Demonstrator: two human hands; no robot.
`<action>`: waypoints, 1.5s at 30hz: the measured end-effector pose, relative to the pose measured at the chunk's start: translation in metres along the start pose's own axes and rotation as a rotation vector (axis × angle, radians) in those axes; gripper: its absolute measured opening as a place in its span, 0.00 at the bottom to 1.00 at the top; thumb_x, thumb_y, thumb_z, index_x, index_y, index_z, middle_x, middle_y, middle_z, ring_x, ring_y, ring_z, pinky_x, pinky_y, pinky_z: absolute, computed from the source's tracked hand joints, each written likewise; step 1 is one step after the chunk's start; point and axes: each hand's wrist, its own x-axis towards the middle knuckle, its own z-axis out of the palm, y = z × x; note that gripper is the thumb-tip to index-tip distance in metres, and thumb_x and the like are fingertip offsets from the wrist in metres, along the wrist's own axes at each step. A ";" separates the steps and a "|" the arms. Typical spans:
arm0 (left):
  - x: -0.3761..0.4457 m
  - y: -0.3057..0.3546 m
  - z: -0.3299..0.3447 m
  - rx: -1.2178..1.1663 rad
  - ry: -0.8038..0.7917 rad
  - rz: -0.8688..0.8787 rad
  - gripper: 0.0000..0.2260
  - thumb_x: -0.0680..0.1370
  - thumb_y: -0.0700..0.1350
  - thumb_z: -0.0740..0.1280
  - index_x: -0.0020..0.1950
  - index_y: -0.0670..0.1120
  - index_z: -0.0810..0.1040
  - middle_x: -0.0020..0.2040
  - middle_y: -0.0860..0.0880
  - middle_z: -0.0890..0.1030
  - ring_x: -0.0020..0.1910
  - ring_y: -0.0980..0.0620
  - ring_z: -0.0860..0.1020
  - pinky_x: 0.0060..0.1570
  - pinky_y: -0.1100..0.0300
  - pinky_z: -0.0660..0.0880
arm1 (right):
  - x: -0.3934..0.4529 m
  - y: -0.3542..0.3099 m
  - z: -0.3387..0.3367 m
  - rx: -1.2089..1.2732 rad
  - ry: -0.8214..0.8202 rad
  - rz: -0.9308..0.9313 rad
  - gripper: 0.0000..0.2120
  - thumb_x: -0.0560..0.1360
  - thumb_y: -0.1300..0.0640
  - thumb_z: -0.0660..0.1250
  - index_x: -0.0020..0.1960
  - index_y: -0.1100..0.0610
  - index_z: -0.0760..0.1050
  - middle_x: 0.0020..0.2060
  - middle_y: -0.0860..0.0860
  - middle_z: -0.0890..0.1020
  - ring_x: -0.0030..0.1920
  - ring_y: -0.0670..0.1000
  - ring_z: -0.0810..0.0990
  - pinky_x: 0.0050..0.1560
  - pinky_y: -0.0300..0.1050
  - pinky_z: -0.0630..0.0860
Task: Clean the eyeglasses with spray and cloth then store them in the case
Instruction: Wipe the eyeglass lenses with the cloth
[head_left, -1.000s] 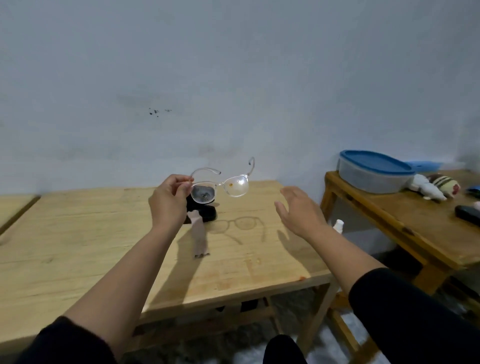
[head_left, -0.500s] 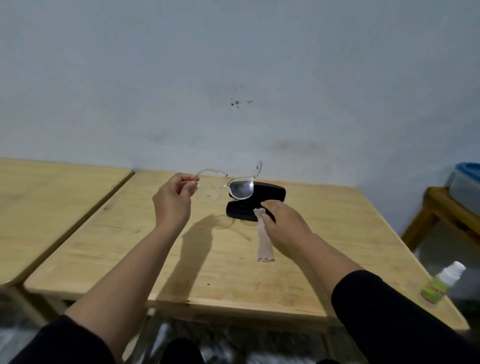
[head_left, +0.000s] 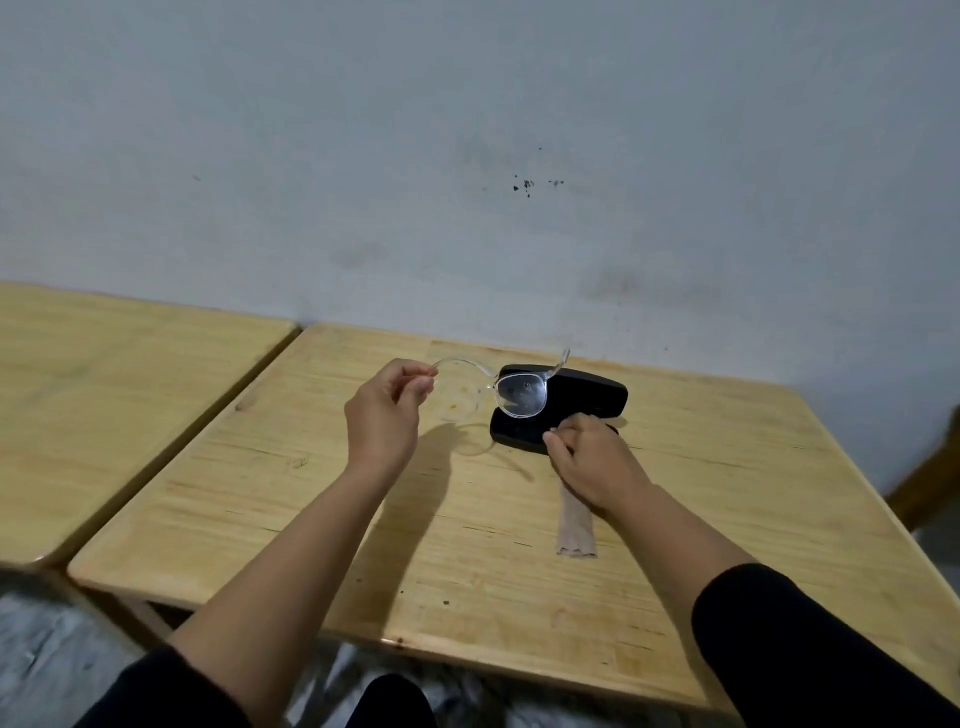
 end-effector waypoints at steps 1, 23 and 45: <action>0.000 -0.001 0.001 0.000 -0.004 0.000 0.07 0.77 0.40 0.64 0.44 0.50 0.79 0.43 0.52 0.84 0.46 0.55 0.82 0.43 0.72 0.74 | 0.001 0.002 0.001 0.020 0.009 -0.005 0.17 0.78 0.53 0.59 0.52 0.63 0.81 0.54 0.56 0.79 0.56 0.55 0.75 0.53 0.42 0.68; -0.009 -0.019 0.016 -0.019 -0.034 -0.031 0.07 0.77 0.40 0.65 0.44 0.51 0.80 0.43 0.52 0.84 0.45 0.55 0.82 0.45 0.68 0.75 | -0.021 0.012 -0.030 0.078 -0.299 -0.120 0.02 0.71 0.58 0.72 0.43 0.53 0.81 0.55 0.48 0.69 0.59 0.48 0.71 0.56 0.35 0.64; -0.043 -0.002 0.029 -0.053 -0.111 0.044 0.09 0.76 0.40 0.66 0.41 0.54 0.80 0.41 0.57 0.83 0.44 0.57 0.82 0.42 0.72 0.74 | -0.041 -0.053 -0.020 1.376 0.511 0.533 0.03 0.74 0.59 0.69 0.42 0.53 0.76 0.47 0.50 0.82 0.51 0.49 0.81 0.49 0.38 0.75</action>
